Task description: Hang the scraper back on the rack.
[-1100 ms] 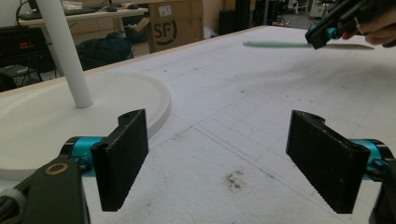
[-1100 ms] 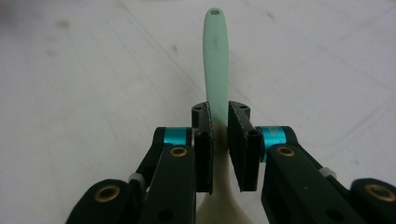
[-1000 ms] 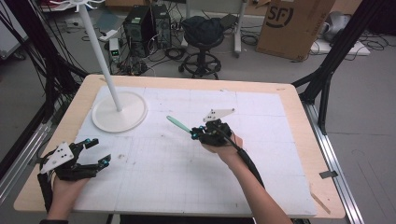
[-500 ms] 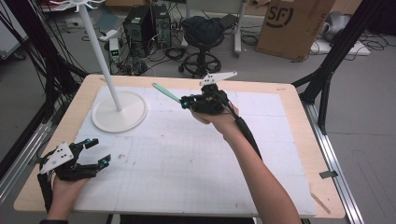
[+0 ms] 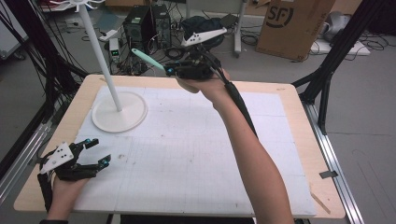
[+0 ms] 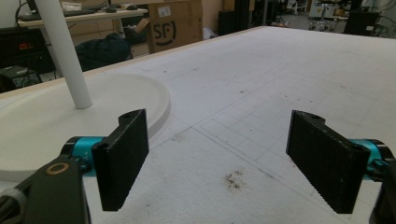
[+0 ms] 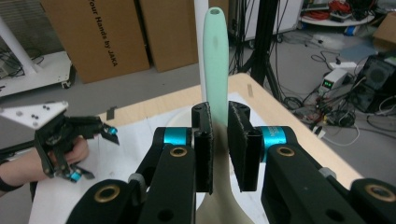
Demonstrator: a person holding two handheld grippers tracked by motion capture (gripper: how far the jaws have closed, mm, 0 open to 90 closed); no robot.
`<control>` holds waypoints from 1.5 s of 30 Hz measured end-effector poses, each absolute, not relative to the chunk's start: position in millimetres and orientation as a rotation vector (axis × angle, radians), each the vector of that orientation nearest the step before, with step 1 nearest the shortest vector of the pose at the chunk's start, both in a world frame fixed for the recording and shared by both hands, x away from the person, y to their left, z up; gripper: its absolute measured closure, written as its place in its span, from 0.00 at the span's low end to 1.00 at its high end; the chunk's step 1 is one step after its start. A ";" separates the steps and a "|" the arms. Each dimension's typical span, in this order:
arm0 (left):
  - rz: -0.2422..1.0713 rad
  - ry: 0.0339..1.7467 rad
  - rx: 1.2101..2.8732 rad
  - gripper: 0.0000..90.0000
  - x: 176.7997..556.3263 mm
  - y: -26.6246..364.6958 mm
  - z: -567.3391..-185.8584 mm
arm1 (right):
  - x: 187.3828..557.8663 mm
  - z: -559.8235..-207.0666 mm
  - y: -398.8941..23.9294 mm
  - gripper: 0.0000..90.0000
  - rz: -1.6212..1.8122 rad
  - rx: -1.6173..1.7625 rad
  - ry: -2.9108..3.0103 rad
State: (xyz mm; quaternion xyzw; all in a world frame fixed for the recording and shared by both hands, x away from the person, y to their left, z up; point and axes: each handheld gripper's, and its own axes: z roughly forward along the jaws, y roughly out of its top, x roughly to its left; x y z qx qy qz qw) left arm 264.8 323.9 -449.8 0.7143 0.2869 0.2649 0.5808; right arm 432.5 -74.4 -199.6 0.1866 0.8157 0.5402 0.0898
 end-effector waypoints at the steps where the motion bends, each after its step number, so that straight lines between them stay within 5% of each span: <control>1: 0.619 0.670 1.668 0.24 264.8 323.8 -449.8 | 434.3 -195.3 -72.0 0.90 1.610 0.544 2.424; 23: 0.617 0.664 1.676 0.24 264.8 323.1 -449.7 | 440.0 -119.3 -29.1 0.90 1.644 0.457 2.396; 45: 0.619 0.661 1.686 0.24 264.9 322.3 -449.6 | 444.1 -116.0 -17.4 0.90 1.651 0.467 2.381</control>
